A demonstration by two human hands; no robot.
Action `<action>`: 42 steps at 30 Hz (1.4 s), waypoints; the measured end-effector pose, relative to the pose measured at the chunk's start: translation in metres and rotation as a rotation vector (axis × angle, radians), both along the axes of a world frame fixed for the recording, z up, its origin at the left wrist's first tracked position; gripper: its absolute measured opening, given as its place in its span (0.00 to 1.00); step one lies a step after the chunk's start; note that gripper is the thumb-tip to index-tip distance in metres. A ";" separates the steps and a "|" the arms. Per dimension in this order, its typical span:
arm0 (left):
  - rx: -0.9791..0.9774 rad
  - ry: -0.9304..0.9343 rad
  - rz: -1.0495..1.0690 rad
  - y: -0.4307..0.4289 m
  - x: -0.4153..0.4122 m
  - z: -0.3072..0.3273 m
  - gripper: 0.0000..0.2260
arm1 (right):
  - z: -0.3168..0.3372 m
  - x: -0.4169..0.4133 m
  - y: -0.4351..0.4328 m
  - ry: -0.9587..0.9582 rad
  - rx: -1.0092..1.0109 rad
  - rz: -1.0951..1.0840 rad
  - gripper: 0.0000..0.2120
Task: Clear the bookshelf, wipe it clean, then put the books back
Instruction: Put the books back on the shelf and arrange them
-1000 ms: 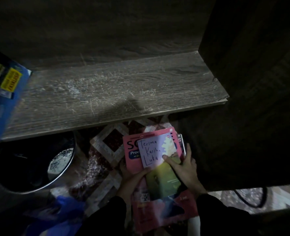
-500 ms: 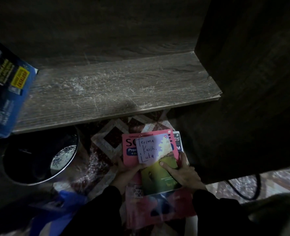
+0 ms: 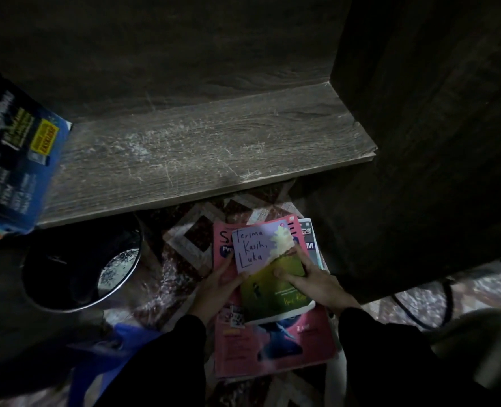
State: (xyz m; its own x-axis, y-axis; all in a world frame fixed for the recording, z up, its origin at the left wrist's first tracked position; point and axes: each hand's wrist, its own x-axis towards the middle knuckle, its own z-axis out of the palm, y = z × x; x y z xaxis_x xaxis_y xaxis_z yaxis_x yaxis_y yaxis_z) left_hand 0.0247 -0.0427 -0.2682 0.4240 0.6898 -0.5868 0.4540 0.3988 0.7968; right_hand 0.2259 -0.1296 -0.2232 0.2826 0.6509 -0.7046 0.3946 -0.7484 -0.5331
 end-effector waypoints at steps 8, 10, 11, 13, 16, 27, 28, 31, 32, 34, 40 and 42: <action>-0.074 0.136 -0.114 -0.015 -0.025 0.094 0.08 | 0.063 -0.006 0.014 0.206 -0.100 0.115 0.32; -0.002 0.180 -0.152 -0.025 -0.041 0.125 0.11 | 0.100 -0.016 0.005 0.234 -0.090 0.210 0.19; 0.046 0.179 -0.172 -0.031 -0.050 0.143 0.15 | 0.118 -0.022 0.001 0.238 -0.054 0.255 0.16; 0.120 0.145 -0.167 -0.042 -0.069 0.170 0.16 | 0.152 -0.035 -0.007 0.207 0.023 0.331 0.21; 0.170 0.093 -0.027 -0.054 -0.089 0.205 0.05 | 0.192 -0.051 -0.011 0.109 0.111 0.372 0.46; 1.052 0.003 0.619 0.006 -0.105 0.301 0.48 | 0.279 -0.091 0.078 0.135 0.868 0.316 0.30; 1.147 0.016 0.666 0.016 -0.101 0.299 0.48 | 0.277 -0.092 0.098 0.212 0.902 0.320 0.34; 1.395 0.065 0.735 0.045 -0.093 0.289 0.47 | 0.278 -0.100 0.156 0.308 0.956 0.360 0.39; 1.437 0.066 0.754 0.057 -0.094 0.282 0.47 | 0.275 -0.104 0.174 0.327 0.973 0.382 0.40; 1.501 0.085 0.807 0.080 -0.098 0.268 0.44 | 0.268 -0.112 0.203 0.362 0.993 0.409 0.41; 1.583 0.096 0.943 0.118 -0.103 0.239 0.40 | 0.240 -0.133 0.270 0.464 0.952 0.344 0.54; 1.630 0.144 0.946 0.123 -0.102 0.232 0.41 | 0.228 -0.140 0.285 0.546 0.889 0.236 0.63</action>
